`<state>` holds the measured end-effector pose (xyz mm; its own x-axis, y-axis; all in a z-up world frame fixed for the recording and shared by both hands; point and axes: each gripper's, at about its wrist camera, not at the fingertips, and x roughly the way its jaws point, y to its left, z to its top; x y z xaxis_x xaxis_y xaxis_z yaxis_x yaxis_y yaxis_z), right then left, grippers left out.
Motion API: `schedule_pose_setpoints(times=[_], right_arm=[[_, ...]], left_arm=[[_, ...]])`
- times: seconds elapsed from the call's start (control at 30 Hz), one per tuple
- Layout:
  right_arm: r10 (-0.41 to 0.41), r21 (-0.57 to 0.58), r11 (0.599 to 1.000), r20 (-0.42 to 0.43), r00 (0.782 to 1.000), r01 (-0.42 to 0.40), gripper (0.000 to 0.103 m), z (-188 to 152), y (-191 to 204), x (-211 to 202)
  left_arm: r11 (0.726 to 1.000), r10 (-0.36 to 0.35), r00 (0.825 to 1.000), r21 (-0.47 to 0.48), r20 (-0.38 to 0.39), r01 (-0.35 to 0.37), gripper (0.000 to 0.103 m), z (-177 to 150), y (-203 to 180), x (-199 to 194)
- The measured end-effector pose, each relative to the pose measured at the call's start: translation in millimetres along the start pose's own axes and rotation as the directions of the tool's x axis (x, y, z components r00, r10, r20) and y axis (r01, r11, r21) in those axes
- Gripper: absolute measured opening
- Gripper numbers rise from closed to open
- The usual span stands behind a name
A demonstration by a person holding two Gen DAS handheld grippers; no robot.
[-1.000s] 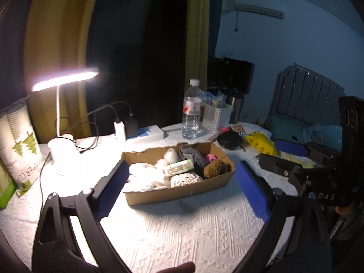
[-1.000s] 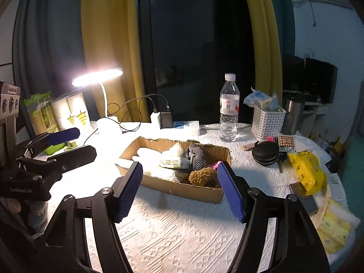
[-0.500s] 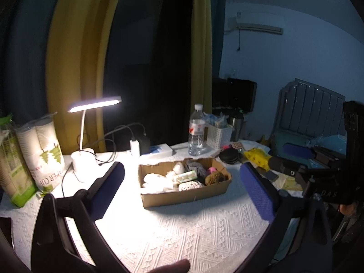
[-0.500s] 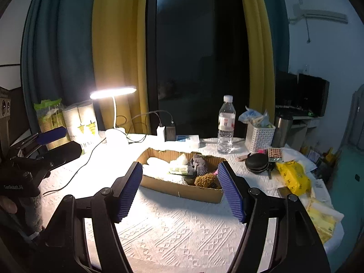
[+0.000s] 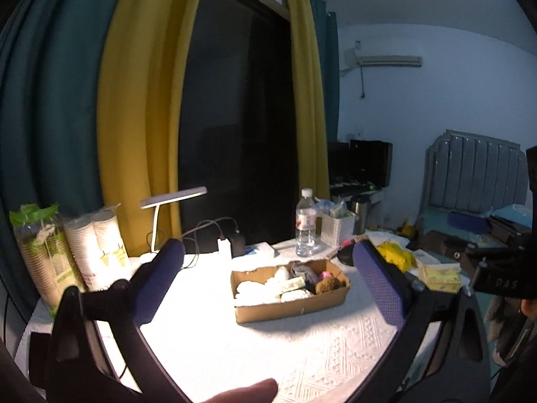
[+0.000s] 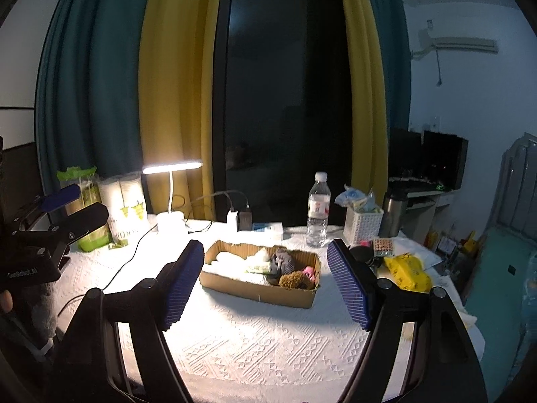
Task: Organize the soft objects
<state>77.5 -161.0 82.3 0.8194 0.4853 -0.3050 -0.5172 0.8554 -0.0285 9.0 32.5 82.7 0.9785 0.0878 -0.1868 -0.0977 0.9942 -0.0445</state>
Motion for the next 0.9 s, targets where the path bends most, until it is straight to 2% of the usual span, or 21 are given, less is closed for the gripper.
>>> schedule_pose_setpoints(times=[0.07,0.2,0.9], right_arm=[[-0.005,0.006,1.0,0.02,1.0,0.004,0.079,4,1,-8],[-0.006,0.0,1.0,0.041,0.999,0.006,0.079,8,4,-17],[-0.006,0.006,1.0,0.041,0.999,0.006,0.079,9,3,-24]], left_arm=[[1.0,-0.004,1.0,-0.006,0.013,0.004,0.102,4,1,-7],[0.999,0.035,0.998,0.024,0.048,-0.036,0.102,9,-2,-19],[0.999,0.022,0.999,0.031,0.045,-0.024,0.102,12,-10,-21]])
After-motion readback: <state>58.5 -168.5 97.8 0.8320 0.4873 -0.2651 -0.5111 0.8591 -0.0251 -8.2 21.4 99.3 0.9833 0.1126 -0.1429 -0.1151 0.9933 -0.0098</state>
